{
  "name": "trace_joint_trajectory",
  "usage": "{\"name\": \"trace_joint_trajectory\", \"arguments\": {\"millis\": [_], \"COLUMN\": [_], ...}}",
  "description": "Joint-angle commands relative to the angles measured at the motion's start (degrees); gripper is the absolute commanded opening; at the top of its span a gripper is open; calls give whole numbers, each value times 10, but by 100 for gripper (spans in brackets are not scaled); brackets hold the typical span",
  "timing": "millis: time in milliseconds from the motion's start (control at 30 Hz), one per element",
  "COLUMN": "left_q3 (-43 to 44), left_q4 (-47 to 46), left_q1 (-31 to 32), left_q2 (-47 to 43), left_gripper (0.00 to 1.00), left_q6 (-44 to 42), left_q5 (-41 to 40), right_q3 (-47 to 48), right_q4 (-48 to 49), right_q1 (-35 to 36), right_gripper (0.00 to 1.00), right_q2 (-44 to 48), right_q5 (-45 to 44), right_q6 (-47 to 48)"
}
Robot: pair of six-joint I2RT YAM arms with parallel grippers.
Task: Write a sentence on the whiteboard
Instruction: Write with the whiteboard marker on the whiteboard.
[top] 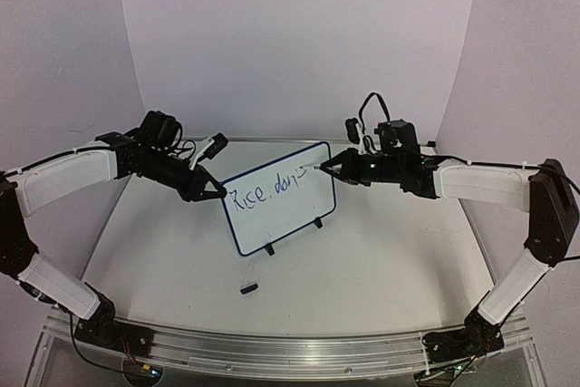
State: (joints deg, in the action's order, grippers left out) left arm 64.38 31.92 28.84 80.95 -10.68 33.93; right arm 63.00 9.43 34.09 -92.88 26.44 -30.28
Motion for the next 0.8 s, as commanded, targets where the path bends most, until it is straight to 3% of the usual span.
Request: {"name": "trace_joint_trajectory", "arguments": {"millis": [0, 767], "left_q3": [8, 8], "left_q4": [17, 17], "left_q1": [6, 6], "left_q2": [9, 9], "left_gripper": [0, 0], "left_q6": [-6, -5], "left_q5": [1, 1], "right_q3": [-5, -24], "right_q4": [16, 8], "right_q1": [-4, -5], "right_gripper": [0, 0], "right_q2": [-11, -26], "right_q5": [-10, -20], "right_q6": [-5, -11]}}
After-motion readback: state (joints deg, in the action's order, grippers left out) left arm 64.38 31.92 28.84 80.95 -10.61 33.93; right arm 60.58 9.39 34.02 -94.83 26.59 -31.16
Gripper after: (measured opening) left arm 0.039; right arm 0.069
